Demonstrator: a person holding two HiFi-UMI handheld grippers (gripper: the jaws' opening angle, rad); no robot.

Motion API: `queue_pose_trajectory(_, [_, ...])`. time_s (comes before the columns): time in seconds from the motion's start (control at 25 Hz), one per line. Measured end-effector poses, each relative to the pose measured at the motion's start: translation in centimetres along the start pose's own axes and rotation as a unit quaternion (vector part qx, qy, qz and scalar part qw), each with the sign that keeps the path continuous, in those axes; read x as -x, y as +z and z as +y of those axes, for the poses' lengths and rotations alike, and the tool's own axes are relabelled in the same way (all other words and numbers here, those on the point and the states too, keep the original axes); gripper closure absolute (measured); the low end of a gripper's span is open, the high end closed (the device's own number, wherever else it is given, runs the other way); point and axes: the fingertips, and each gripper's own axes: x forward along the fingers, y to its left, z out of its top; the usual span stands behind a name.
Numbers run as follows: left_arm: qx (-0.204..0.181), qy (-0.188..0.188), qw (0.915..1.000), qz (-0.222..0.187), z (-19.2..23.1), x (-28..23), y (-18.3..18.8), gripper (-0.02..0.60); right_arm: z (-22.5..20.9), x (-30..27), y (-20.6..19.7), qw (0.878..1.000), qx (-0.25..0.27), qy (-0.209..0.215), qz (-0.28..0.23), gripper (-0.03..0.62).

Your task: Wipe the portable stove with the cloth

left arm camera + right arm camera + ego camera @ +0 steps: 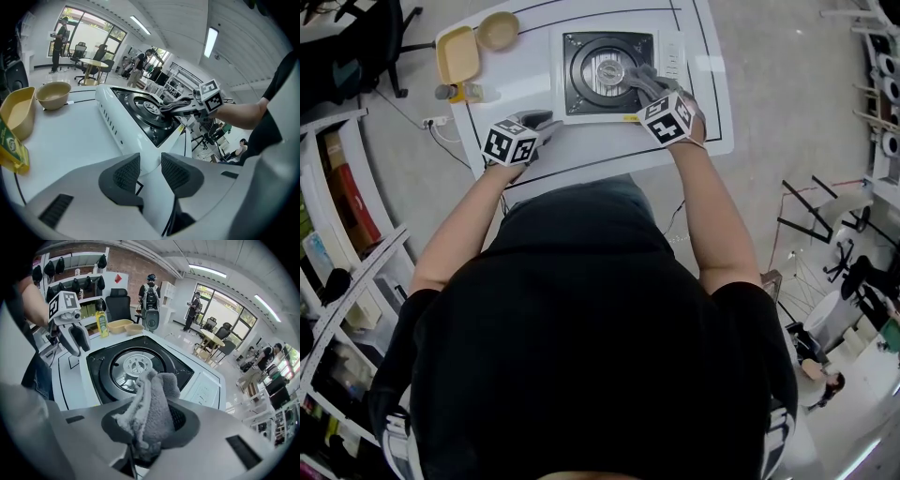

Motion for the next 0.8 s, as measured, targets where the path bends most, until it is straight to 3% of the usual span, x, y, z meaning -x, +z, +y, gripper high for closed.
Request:
queue_pose_trajectory(0.36, [-0.015, 0.001, 0.9998, 0.010, -0.6, 0.1, -0.2, 0.428, 4.2, 1.6, -1.4, 1.000, 0.012, 0.002, 0.010, 0.484])
queue_pose_trajectory(0.8, [-0.020, 0.008, 0.9997, 0.015, -1.1, 0.2, -0.5, 0.426, 5.0, 1.9, -1.4, 0.998, 0.060, 0.000, 0.022, 0.484])
